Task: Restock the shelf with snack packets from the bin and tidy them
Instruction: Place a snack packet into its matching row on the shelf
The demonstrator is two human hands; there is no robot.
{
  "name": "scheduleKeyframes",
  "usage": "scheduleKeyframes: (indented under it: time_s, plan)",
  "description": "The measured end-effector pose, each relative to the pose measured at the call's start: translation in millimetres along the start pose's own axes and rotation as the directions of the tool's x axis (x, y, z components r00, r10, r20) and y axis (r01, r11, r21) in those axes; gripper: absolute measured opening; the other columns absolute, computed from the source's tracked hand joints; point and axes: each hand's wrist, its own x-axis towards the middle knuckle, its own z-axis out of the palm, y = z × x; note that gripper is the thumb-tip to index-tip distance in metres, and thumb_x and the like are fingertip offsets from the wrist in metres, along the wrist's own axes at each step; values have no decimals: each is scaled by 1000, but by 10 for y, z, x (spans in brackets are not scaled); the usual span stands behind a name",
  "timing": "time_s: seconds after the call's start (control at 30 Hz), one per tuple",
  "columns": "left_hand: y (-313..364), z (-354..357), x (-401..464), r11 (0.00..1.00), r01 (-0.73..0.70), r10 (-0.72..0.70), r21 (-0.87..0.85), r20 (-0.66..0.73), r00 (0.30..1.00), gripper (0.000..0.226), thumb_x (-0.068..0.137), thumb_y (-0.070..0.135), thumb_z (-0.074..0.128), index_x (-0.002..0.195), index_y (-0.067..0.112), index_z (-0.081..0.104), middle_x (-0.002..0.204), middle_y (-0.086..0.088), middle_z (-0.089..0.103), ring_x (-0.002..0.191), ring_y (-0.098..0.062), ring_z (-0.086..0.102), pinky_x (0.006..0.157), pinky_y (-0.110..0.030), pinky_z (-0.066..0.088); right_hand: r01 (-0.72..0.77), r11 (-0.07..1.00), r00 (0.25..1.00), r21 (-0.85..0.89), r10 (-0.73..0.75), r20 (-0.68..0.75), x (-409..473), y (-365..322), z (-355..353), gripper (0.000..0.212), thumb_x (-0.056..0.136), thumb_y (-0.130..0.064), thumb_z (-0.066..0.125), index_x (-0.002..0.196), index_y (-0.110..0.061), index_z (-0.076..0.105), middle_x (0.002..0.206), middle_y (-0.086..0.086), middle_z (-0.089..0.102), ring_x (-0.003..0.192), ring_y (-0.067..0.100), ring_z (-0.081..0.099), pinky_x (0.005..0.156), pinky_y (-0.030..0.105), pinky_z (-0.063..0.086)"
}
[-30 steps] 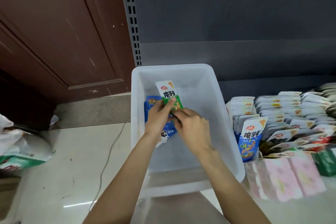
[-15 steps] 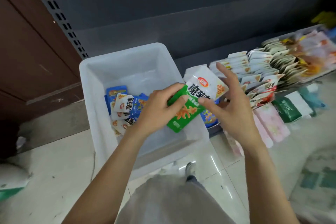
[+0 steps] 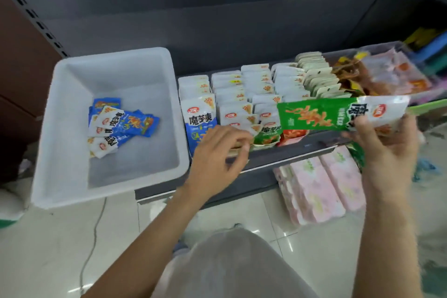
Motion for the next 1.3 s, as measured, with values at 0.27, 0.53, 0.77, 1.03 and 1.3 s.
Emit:
scheduleKeyframes:
  time_s: [0.27, 0.53, 0.77, 1.03, 1.3]
  plan:
    - [-66, 819, -361, 881, 67, -209, 467, 259, 943, 41, 83, 22, 52, 123, 15, 58, 125, -4, 56, 119, -26, 48, 98, -41, 43, 303, 890, 853, -341, -94, 513, 310, 384, -160, 15, 91, -23, 61, 106, -19, 61, 97, -18, 64, 92, 7, 62, 78, 31, 53]
    - [-11, 982, -300, 754, 73, -325, 653, 274, 905, 55, 76, 20, 66, 129, 14, 53, 122, -1, 58, 113, -25, 45, 90, -41, 46, 626, 664, 681, -409, -208, 702, 561, 735, 266, 21, 88, -16, 65, 108, -14, 63, 84, 6, 69, 74, 23, 65, 62, 32, 52]
    - [11, 1019, -253, 706, 87, -361, 703, 252, 898, 57, 80, 21, 62, 135, 14, 48, 122, -2, 58, 114, -26, 45, 91, -39, 43, 727, 603, 589, -328, -304, 749, 597, 700, 382, 17, 85, -12, 65, 103, -12, 62, 84, 5, 69, 71, 27, 66, 59, 35, 53]
    - [-4, 1029, -231, 709, 109, -364, 696, 230, 903, 54, 81, 21, 61, 133, 15, 49, 119, -1, 60, 113, -25, 47, 90, -38, 43, 766, 542, 494, -346, -151, 856, 657, 675, 459, 17, 89, -17, 62, 105, -15, 58, 73, 1, 60, 69, 27, 59, 55, 30, 35]
    - [-47, 1043, -237, 720, 101, -334, 687, 214, 918, 50, 75, 18, 68, 123, 15, 58, 115, -1, 63, 110, -25, 51, 89, -39, 45, 723, 532, 520, -441, 1, 854, 499, 994, 543, 17, 91, -17, 57, 107, -12, 57, 88, 7, 64, 81, 31, 61, 57, 30, 33]
